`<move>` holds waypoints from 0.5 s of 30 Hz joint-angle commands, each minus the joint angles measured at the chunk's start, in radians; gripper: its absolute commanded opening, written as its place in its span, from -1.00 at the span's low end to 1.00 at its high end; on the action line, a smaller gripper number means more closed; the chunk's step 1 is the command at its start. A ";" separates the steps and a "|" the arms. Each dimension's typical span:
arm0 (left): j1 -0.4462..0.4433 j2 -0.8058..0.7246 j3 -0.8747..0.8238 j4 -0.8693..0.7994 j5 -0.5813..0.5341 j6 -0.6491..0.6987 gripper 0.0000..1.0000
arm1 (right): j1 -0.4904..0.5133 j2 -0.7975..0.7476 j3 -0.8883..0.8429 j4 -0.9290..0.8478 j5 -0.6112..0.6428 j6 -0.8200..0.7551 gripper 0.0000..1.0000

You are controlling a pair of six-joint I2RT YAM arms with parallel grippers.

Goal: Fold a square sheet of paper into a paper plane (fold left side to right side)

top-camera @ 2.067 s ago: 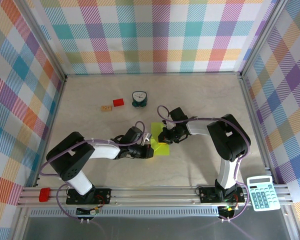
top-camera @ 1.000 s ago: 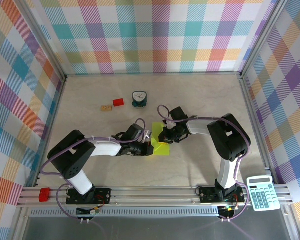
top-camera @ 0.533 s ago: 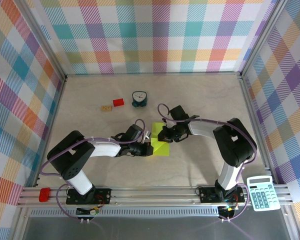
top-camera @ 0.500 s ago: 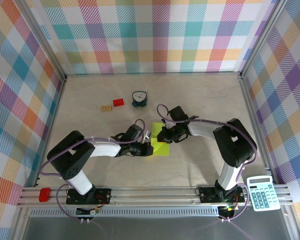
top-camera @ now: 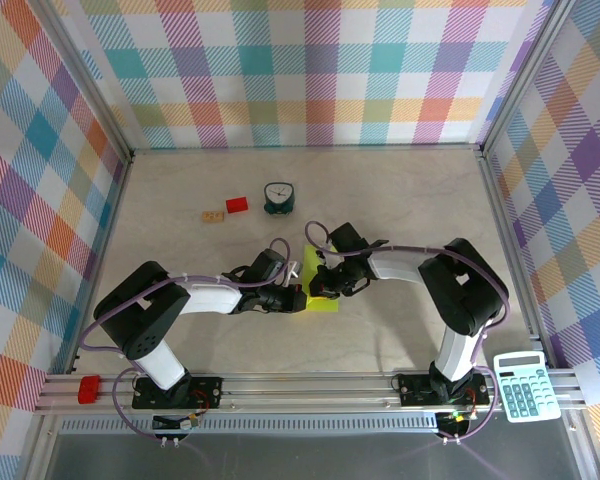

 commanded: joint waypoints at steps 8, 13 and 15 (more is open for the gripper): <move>-0.003 -0.004 -0.030 -0.067 -0.036 0.010 -1.00 | 0.006 0.047 0.004 0.008 0.001 0.003 -1.00; -0.002 0.006 -0.026 -0.074 -0.041 0.010 -1.00 | 0.006 0.071 0.015 -0.004 0.017 -0.011 -1.00; -0.003 0.007 -0.025 -0.079 -0.044 0.009 -1.00 | 0.006 0.073 0.020 -0.017 0.035 -0.019 -1.00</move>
